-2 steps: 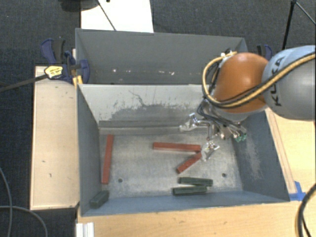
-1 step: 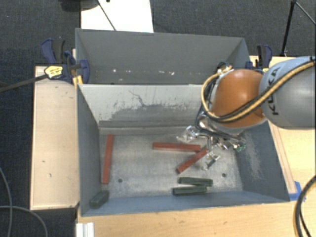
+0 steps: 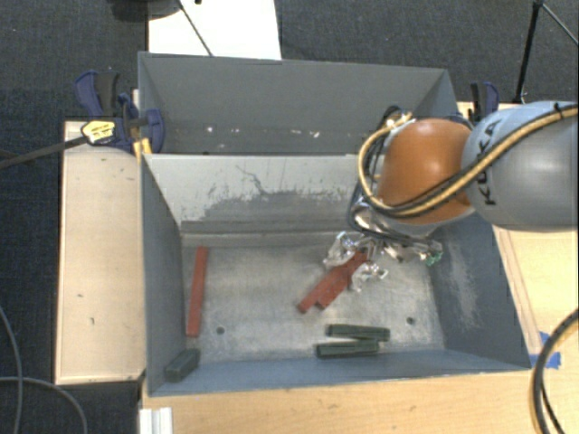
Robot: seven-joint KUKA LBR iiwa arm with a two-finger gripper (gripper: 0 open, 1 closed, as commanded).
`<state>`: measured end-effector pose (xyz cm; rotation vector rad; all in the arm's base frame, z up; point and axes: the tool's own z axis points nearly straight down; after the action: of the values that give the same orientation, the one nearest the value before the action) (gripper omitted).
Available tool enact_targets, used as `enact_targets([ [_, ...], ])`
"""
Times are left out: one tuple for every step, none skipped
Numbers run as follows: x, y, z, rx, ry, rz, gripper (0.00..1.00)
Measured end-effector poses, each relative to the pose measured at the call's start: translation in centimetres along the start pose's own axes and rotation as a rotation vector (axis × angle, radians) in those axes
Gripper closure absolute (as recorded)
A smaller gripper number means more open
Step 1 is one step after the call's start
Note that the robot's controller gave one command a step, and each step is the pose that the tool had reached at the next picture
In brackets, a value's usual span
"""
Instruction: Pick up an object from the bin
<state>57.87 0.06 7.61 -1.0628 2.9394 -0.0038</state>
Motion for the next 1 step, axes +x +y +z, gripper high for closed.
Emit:
enact_targets([
  [0.00,0.00,0.00,0.000,0.000,0.000,1.00],
])
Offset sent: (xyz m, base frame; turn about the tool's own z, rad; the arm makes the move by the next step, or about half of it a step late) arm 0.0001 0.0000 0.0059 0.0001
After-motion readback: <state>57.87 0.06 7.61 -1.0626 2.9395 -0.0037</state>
